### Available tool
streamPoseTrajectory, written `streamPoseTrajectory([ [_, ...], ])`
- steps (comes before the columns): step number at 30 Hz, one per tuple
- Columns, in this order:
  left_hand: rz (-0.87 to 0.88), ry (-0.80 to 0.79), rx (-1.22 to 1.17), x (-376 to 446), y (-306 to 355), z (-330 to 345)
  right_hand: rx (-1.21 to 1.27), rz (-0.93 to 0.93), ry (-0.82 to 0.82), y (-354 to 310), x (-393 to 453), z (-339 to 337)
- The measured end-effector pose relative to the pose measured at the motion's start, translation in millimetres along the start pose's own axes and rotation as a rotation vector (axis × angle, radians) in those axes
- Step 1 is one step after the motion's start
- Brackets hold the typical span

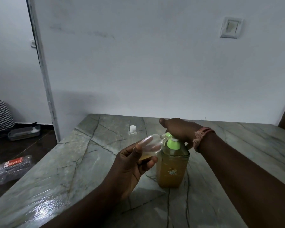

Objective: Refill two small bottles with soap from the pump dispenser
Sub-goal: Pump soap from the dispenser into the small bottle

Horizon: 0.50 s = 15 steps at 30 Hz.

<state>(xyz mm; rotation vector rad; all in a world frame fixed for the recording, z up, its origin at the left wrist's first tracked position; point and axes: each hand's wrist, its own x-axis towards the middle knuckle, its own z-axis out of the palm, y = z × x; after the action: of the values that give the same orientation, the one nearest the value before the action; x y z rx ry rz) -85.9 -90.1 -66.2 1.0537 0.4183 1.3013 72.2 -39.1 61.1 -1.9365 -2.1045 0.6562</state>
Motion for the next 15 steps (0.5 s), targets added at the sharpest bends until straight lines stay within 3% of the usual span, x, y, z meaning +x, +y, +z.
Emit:
streamPoseTrajectory([
  [3, -0.016, 0.018, -0.012, -0.6, 1.0, 1.6, 0.070, 0.049, 0.003, -4.7, -4.8, -1.1],
  [9, -0.020, 0.028, -0.037, -1.2, 1.5, 4.9, -0.093, -0.003, 0.035, -6.3, -0.5, -5.0],
  [15, -0.035, 0.023, -0.069, -2.9, 6.3, 6.3, 0.047, 0.017, 0.088, 0.4, -0.3, -0.3],
])
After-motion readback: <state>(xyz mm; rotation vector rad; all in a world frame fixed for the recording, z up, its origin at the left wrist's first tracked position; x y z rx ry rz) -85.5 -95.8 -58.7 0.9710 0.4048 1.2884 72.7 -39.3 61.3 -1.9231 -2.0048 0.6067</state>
